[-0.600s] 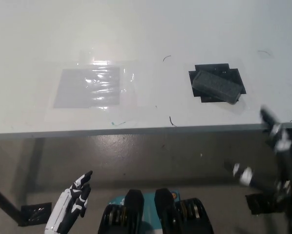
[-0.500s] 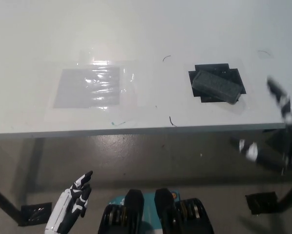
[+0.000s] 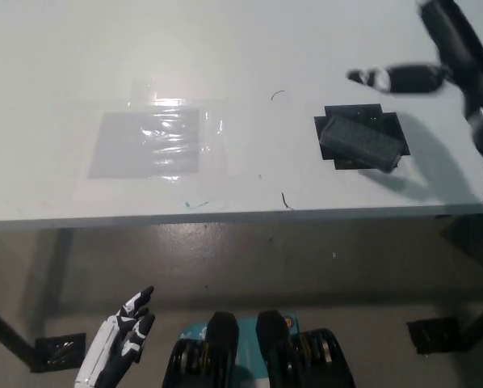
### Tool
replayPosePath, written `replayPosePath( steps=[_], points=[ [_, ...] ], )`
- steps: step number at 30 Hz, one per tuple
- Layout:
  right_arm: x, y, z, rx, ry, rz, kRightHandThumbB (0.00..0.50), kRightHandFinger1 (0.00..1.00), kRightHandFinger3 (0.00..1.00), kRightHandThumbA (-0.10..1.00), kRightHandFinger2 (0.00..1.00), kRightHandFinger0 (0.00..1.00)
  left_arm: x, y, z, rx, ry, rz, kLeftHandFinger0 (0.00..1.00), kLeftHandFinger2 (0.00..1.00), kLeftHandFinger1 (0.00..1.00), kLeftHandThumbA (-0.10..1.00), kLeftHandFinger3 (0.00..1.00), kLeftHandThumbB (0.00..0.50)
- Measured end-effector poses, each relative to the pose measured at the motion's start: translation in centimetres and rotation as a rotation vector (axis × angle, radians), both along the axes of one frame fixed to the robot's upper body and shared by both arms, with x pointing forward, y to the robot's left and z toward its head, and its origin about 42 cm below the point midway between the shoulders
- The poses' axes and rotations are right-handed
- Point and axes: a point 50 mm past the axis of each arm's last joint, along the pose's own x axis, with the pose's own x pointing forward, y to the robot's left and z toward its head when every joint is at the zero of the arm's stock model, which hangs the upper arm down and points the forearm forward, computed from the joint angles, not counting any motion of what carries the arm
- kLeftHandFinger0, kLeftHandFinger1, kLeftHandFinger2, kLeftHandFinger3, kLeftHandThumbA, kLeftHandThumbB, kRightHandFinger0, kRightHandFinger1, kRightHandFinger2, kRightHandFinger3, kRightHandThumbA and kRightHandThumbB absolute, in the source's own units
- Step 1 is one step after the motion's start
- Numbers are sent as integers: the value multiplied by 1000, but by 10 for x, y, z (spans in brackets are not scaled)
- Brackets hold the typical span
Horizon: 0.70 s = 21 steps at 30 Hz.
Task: A whiteboard eraser is kept on the black marked spot on the table infront of the robot and the robot uses its right hand to swipe it back and forth on the table twice to clean it
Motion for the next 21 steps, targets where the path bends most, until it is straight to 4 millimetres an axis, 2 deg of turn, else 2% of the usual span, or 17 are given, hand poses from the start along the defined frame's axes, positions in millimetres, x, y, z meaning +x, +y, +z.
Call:
replayPosePath(
  steps=[3, 6, 10, 12, 13, 16, 17, 18, 21],
  points=[
    [27, 10, 2, -68, 96, -35, 317, 1000, 1000, 1000, 1000, 1000, 0, 0, 0, 2, -1, -1, 1000, 1000, 1000, 816, 1000, 390],
    [53, 19, -1, -138, 203, -82, 347, 1000, 1000, 1000, 1000, 1000, 0, 0, 0, 6, -5, -4, 1000, 1000, 1000, 801, 1000, 400],
    [81, 26, -23, -231, 371, -155, 377, 1000, 1000, 1000, 1000, 1000, 0, 0, 1, 12, -8, -7, 1000, 1000, 1000, 784, 1000, 399],
    [89, 27, -38, -281, 444, -190, 379, 1000, 1000, 1000, 1000, 1000, 0, 0, 1, 15, -11, -9, 1000, 1000, 1000, 769, 1000, 394],
    [93, 28, -46, -307, 482, -209, 344, 1000, 1000, 1000, 1000, 1000, 0, 0, 1, 17, -13, -11, 1000, 1000, 1000, 769, 1000, 394],
    [101, 30, -69, -403, 578, -266, 347, 1000, 1000, 1000, 1000, 1000, 0, 2, 2, 26, -24, -19, 1000, 1000, 1000, 763, 1000, 401],
    [104, 31, -77, -433, 623, -291, 362, 1000, 1000, 1000, 1000, 1000, 0, 4, 4, 33, -33, -25, 1000, 1000, 1000, 754, 1000, 397],
    [105, 30, -79, -440, 643, -301, 364, 1000, 1000, 1000, 1000, 1000, 0, 4, 5, 37, -38, -27, 1000, 1000, 1000, 751, 1000, 396],
    [109, 25, -85, -471, 720, -350, 307, 1000, 1000, 1000, 1000, 1000, 0, 9, 10, 58, -66, -43, 1000, 1000, 1000, 738, 1000, 404]
  ],
)
